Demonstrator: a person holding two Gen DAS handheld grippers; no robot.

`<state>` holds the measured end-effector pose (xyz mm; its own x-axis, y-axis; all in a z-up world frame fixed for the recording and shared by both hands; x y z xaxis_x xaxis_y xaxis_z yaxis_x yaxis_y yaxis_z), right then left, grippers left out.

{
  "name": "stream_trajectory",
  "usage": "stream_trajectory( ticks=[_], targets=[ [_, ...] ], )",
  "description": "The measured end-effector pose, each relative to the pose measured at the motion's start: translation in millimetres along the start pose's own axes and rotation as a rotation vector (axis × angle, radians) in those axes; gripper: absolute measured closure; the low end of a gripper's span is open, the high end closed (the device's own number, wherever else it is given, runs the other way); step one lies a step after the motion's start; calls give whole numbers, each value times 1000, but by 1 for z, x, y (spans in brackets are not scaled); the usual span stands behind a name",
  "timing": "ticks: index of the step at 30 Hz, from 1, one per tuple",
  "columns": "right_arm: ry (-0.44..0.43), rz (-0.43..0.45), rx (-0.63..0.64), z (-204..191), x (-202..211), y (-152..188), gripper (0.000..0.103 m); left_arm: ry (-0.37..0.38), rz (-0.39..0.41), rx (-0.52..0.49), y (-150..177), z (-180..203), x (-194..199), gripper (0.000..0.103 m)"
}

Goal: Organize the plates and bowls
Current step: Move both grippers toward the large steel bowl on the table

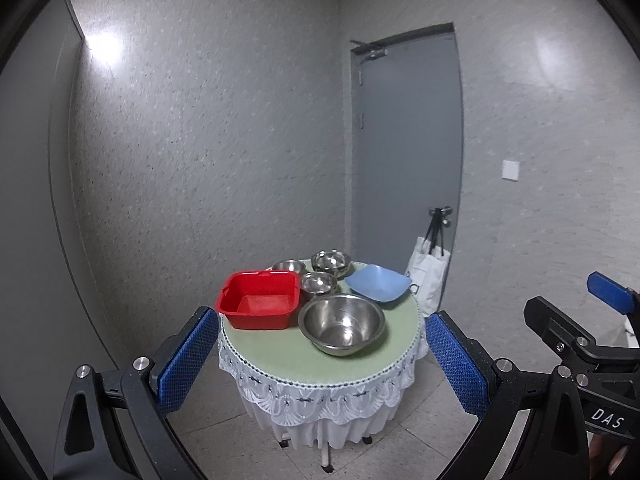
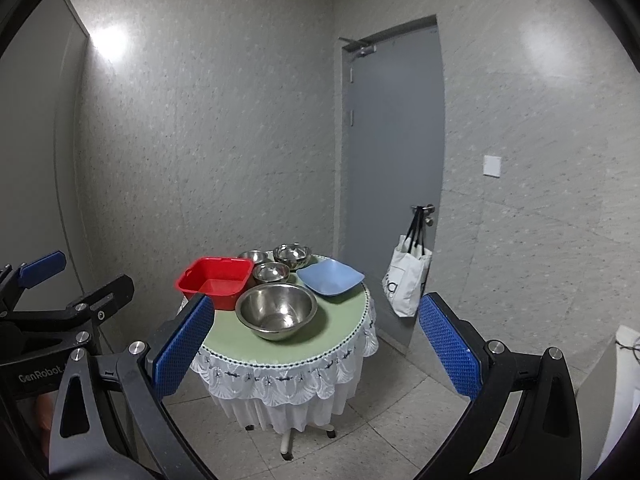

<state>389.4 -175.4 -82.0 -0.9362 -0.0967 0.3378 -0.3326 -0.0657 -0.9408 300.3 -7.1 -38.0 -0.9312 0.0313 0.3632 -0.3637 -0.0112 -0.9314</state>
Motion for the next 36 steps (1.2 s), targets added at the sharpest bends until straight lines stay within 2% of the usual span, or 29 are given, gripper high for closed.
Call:
stream_trajectory(
  ticks=[13,21,24,29,36],
  targets=[
    [-92,-39,-3,35,-160,-40,0,-81,-43,1,-75,46,-186,1],
    [-141,-69,6,44,-231,-53,0,-133,-77,15,-100,59,-280,1],
    [-163,-81,8,40,-252,-52,0,-158,-98,10,-101,59,-311,0],
    [-194,-142,14,30,-287,-35,0,-178,-163,13,-84,51,-353,0],
    [-208,-270,38,15,-344,11,0,-186,-318,50,-48,20,-441,1]
  ],
)
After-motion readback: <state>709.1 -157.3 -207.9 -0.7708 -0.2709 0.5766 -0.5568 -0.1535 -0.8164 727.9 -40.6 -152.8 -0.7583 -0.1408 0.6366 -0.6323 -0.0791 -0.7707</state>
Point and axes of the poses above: each gripper's, at about its wrist camera, not at the fingertips, and x roughly against the way its jaws point, z to its right, y to its underside, the point moved 10 cm from there along -x, roughly the way its jaws point, and after that the axes turned 4 degrees about y, right-handed, at the moved point
